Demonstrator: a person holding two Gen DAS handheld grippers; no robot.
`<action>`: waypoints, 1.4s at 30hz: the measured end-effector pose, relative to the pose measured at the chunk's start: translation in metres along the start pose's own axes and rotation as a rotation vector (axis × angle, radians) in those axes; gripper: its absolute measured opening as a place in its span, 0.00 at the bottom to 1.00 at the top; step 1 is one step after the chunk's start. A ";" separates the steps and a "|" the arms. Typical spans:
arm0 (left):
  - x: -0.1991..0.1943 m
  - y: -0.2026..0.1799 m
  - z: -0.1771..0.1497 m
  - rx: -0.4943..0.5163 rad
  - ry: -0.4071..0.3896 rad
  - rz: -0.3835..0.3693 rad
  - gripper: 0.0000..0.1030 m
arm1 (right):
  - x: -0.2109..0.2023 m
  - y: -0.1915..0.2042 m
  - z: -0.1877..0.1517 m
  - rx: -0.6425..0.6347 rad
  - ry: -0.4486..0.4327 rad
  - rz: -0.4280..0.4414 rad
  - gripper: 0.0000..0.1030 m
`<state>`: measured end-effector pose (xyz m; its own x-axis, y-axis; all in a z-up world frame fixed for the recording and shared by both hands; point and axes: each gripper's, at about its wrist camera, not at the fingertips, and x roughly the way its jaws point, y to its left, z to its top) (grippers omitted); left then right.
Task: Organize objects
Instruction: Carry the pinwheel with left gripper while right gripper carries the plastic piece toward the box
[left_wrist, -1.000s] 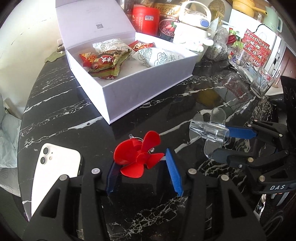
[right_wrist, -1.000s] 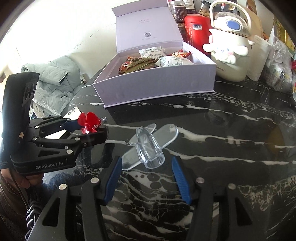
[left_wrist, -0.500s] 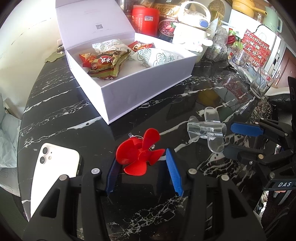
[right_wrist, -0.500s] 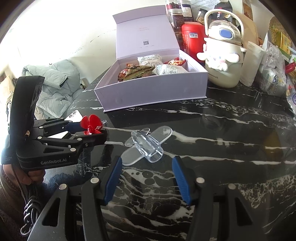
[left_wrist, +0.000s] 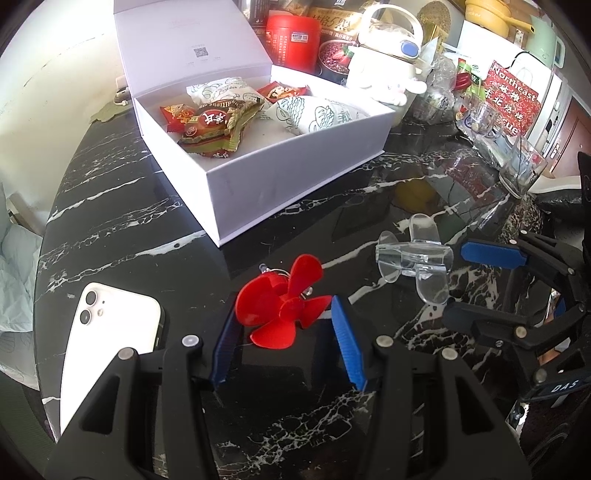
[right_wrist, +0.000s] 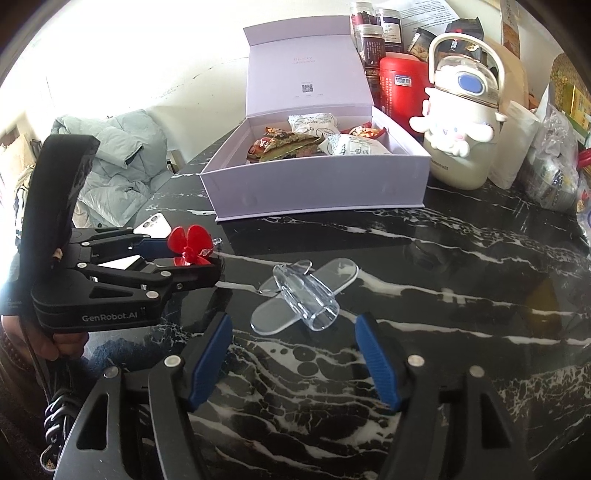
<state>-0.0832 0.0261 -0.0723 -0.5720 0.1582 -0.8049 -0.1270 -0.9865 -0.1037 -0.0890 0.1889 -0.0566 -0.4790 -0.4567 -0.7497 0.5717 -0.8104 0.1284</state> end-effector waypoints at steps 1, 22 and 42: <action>0.000 0.001 0.000 -0.005 -0.001 0.000 0.46 | 0.001 0.001 0.000 -0.006 0.002 -0.004 0.69; -0.002 0.011 -0.002 -0.028 -0.040 0.003 0.54 | 0.028 0.008 0.010 -0.031 0.018 -0.060 0.70; -0.001 0.015 -0.001 -0.055 -0.070 -0.015 0.65 | 0.030 0.003 0.008 -0.001 -0.005 -0.032 0.54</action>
<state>-0.0836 0.0106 -0.0732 -0.6255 0.1735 -0.7607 -0.0921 -0.9846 -0.1488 -0.1068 0.1697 -0.0737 -0.5006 -0.4321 -0.7501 0.5568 -0.8242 0.1032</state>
